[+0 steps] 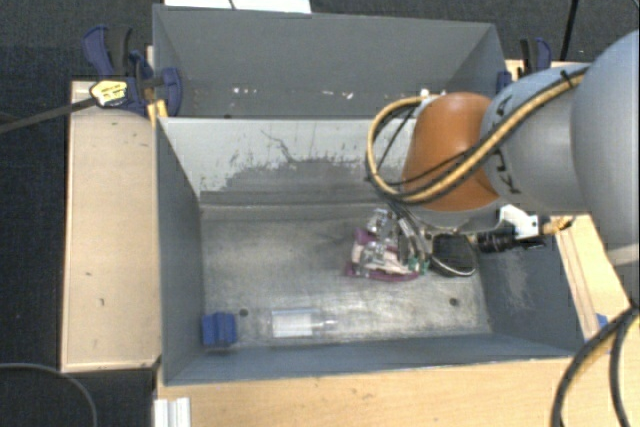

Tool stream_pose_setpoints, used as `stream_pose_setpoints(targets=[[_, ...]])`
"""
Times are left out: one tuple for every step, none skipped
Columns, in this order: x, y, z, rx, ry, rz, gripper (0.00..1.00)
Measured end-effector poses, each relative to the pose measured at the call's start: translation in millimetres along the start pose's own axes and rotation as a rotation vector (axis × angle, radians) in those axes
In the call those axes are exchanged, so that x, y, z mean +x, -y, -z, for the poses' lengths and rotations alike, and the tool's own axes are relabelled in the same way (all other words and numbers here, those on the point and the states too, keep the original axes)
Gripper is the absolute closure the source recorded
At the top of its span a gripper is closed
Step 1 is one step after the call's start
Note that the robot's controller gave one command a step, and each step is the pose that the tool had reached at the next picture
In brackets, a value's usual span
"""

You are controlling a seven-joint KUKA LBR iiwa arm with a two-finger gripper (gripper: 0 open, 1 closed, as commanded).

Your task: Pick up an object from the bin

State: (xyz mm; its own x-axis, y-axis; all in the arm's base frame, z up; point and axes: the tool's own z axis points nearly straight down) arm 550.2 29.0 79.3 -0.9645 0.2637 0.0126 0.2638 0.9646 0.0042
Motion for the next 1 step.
stream_pose_setpoints(targets=[[-2.9,23.1,160.8,0.005,0.02,0.26,1.0]])
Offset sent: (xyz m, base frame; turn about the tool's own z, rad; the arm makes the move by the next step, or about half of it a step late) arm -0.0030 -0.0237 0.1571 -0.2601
